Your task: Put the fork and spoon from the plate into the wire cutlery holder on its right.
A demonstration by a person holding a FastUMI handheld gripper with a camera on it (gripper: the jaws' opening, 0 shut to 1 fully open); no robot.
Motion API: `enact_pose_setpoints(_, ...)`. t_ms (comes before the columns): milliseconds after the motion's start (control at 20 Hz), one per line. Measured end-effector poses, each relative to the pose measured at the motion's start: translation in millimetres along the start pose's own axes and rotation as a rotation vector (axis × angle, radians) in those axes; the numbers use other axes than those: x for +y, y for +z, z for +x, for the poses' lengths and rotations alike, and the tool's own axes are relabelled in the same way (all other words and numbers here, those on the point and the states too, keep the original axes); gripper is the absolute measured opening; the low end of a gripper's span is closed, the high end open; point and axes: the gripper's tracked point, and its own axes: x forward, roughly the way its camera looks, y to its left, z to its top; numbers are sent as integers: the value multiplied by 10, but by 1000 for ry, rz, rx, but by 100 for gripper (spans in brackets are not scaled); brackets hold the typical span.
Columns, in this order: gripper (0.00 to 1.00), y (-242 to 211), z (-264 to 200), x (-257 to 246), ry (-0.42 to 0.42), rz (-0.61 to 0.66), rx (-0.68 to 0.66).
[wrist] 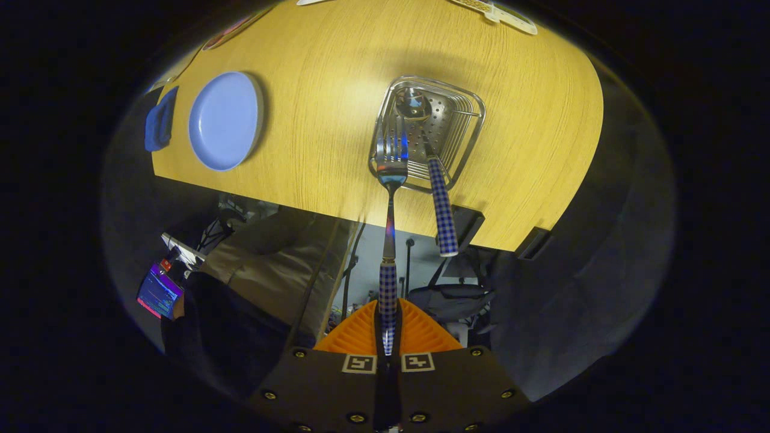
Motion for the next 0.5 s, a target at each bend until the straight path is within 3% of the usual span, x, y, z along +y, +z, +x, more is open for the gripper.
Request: enact_pose_setpoints(500,1,405,88,-171,-87,7,174)
